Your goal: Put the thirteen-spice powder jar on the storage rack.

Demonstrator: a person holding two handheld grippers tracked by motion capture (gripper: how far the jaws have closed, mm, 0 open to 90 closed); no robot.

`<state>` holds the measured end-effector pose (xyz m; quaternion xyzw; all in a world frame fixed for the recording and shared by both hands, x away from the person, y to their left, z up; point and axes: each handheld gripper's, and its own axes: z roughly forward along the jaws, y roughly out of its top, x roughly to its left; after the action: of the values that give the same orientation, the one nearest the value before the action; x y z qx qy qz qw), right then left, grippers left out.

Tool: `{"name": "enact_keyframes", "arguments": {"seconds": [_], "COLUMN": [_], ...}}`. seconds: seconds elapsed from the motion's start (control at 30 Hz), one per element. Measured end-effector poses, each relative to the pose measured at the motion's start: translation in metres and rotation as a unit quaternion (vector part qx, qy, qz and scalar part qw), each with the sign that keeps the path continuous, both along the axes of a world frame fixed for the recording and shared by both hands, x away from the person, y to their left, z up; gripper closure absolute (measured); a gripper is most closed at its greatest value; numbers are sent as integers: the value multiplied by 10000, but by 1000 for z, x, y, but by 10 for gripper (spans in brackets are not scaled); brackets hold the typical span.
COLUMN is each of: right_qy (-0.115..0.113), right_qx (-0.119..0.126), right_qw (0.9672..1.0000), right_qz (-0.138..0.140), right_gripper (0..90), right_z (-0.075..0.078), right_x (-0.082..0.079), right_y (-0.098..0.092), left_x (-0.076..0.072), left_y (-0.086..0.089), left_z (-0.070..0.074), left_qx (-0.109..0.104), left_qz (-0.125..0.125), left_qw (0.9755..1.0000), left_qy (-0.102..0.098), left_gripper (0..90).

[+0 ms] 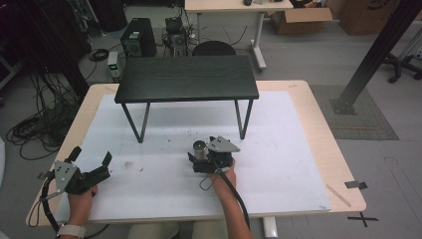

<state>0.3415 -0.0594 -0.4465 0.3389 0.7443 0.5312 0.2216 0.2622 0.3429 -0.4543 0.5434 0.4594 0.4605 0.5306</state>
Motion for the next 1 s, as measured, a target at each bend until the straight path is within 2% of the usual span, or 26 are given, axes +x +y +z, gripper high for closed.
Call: {"name": "enact_keyframes", "arguments": {"seconds": [0.37, 0.77, 0.83, 1.0], "right_qy": [15, 67, 85, 54], "right_qx": [-27, 83, 114, 30], "right_qw": [9999, 9998, 9997, 9996], "right_qz": [124, 153, 201, 282], "right_gripper": [235, 341, 388, 438], "right_z": [0, -1, -1, 0], "right_x": [0, 1, 2, 1], "right_y": [0, -2, -3, -1], "left_x": [0, -1, -1, -1], "left_y": [0, 0, 0, 0], "left_z": [0, 0, 0, 0], "left_qx": [-1, 11, 6, 1], "left_qz": [12, 18, 25, 32], "left_qw": [10000, 10000, 10000, 10000], "left_qy": [-23, -32, -36, -42], "left_gripper": [2, 2, 2, 3]}}
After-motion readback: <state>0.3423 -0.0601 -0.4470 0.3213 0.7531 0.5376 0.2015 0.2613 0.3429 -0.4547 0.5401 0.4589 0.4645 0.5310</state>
